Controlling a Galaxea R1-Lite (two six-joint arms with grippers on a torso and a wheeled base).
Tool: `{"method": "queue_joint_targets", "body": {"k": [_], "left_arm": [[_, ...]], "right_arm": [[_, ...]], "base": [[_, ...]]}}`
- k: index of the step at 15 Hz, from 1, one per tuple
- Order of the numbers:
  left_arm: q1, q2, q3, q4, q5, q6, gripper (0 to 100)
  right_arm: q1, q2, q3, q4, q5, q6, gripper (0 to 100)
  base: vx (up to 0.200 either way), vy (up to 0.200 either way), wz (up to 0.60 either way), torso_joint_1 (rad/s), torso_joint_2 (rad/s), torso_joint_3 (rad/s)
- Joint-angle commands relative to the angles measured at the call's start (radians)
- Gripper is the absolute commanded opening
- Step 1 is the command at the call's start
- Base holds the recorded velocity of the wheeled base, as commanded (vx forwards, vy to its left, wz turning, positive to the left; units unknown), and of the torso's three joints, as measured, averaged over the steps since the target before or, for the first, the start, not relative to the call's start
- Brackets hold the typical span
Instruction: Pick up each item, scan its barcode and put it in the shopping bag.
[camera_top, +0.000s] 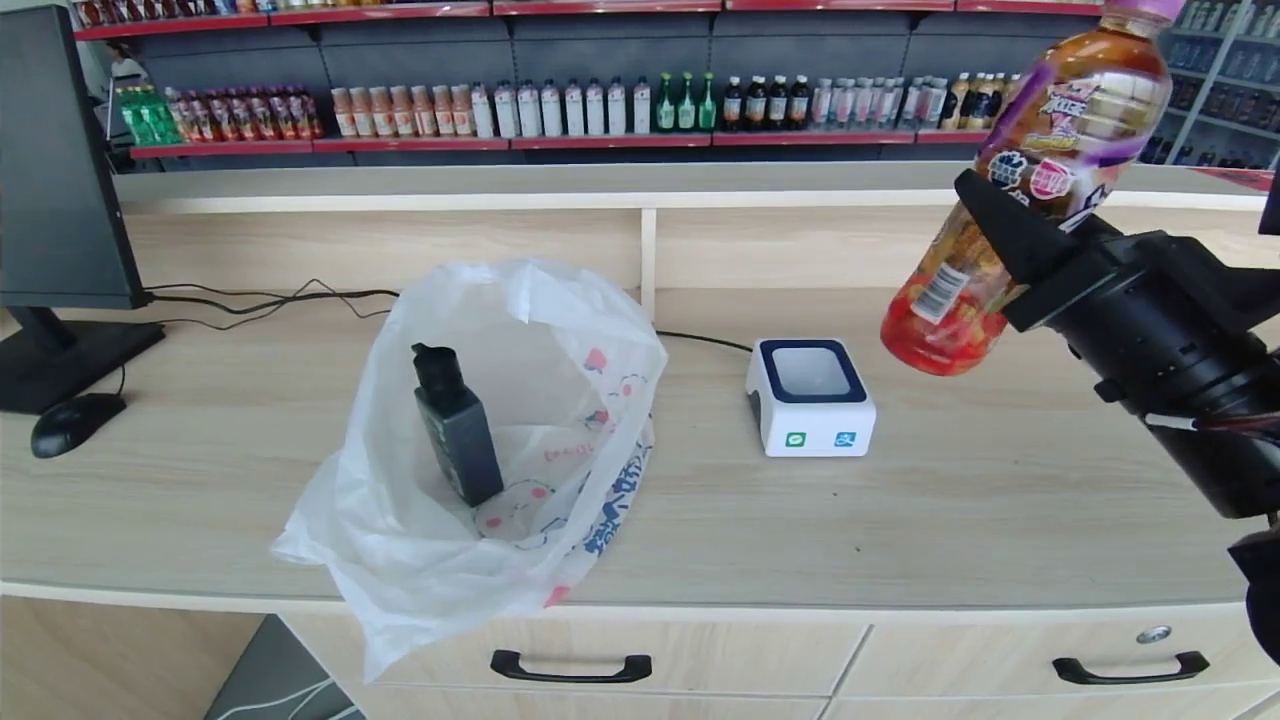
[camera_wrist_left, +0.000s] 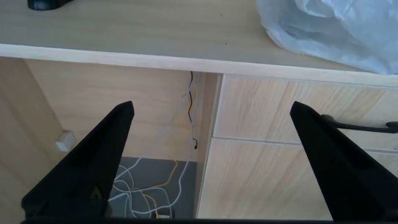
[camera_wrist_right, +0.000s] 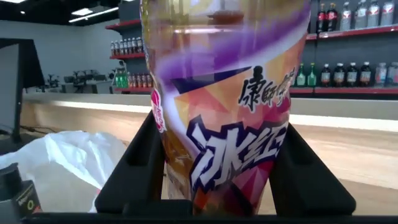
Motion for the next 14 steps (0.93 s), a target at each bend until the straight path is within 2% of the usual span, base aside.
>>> {"method": "queue_joint_targets", "body": {"k": [1,3,4,5,10,12,13,14], "left_arm": [[0.001,0.001,0.0,0.0,0.0,0.0,100],[0.001,0.001,0.0,0.0,0.002,0.0,100],[0.001,0.001,0.0,0.0,0.0,0.0,100],[0.001,0.001,0.0,0.0,0.0,0.0,100],[0.001,0.001,0.0,0.0,0.002,-0.005,100],[0.001,0.001,0.0,0.0,0.002,-0.005,100],[0.001,0.001,0.0,0.0,0.002,-0.005,100],[0.001,0.001,0.0,0.0,0.002,-0.005,100]], "right_arm": [[0.03,0.033,-0.034,-0.002,0.101,0.038,0],[-0.037,0.064,-0.049,-0.002,0.267,0.029,0],[-0.074,0.108,-0.091,-0.002,0.389,0.006,0],[-0.091,0.14,-0.132,-0.002,0.442,0.001,0],[-0.126,0.324,-0.362,-0.002,0.544,-0.101,0],[-0.171,0.374,-0.399,-0.002,0.65,-0.215,0],[-0.175,0.38,-0.402,-0.002,0.667,-0.232,0],[-0.189,0.397,-0.405,-0.002,0.736,-0.302,0]], "base": [[0.0,0.0,0.0,0.0,0.0,0.0],[0.0,0.0,0.0,0.0,0.0,0.0],[0.0,0.0,0.0,0.0,0.0,0.0],[0.0,0.0,0.0,0.0,0.0,0.0],[0.0,0.0,0.0,0.0,0.0,0.0],[0.0,0.0,0.0,0.0,0.0,0.0],[0.0,0.0,0.0,0.0,0.0,0.0],[0.0,0.0,0.0,0.0,0.0,0.0]]}}
